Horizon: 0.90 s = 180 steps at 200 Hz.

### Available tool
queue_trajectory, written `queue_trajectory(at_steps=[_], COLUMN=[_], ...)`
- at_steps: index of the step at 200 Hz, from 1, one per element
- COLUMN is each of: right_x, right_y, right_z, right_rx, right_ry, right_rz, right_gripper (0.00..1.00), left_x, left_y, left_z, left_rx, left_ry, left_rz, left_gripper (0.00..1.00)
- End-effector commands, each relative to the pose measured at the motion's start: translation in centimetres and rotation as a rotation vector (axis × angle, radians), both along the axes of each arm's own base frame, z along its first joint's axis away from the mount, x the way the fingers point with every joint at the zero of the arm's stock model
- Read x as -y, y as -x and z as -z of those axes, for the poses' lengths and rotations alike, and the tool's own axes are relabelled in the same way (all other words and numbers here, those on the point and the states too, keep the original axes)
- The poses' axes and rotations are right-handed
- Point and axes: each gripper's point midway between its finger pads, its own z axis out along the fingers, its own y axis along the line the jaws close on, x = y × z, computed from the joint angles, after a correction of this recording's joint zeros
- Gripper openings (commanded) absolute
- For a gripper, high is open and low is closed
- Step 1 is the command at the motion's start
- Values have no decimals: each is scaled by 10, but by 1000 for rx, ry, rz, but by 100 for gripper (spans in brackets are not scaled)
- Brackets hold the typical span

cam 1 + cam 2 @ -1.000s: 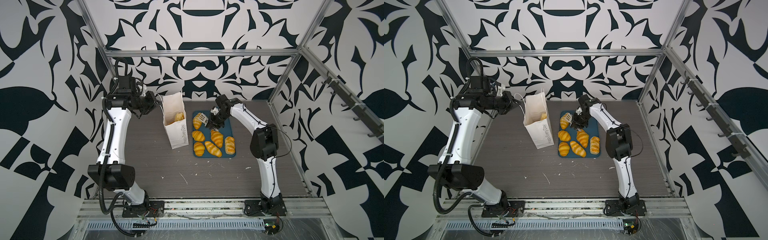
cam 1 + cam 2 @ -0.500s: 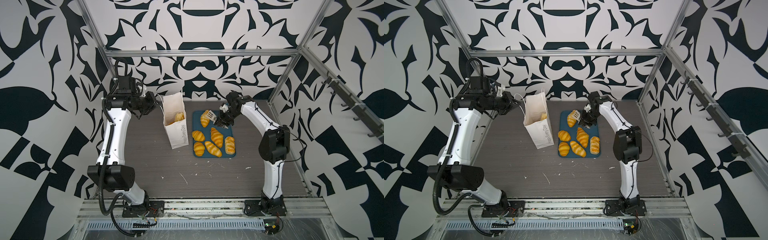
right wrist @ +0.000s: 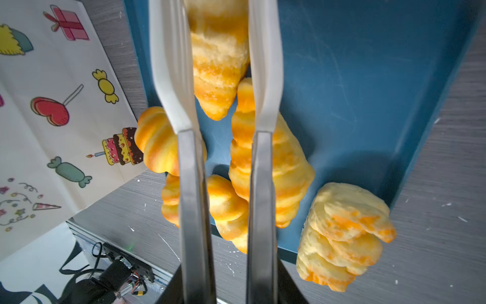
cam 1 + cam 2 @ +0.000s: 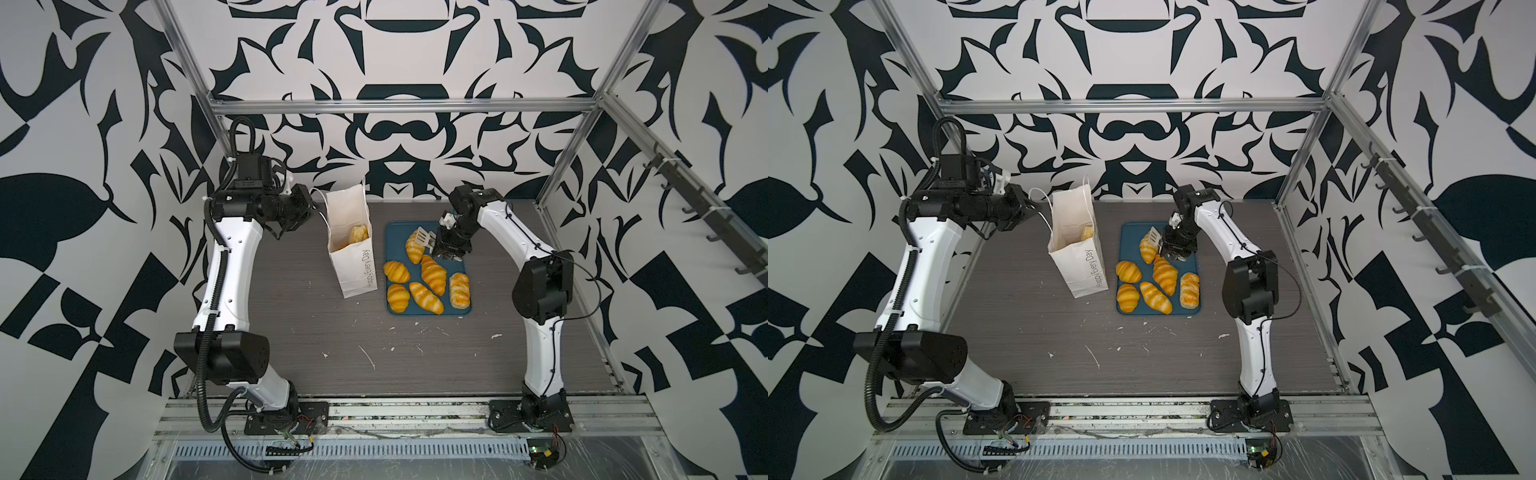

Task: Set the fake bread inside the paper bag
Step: 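Lower the tongs onto the croissant farthest from the robot with the right gripper, then close the tongs on the croissant with the right gripper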

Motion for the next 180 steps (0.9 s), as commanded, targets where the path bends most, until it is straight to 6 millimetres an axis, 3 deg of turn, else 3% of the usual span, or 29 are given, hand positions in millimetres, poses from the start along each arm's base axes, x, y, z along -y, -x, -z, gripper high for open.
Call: queue_trajectory(at_steps=[1, 119, 180], right_x=[1, -26, -27], right_y=[-4, -2, 1], right_z=[-23, -21, -11], right_rx=[53, 82, 70], right_ry=[17, 186, 238], right_rz=[-5, -86, -93], right_gripper=[44, 50, 50], left_x=[2, 2, -4], left_y=[6, 6, 5], left_z=[-7, -5, -5], left_rx=[16, 18, 15], left_ry=[9, 8, 13], left_rz=[7, 19, 14], left_gripper=[0, 0, 0])
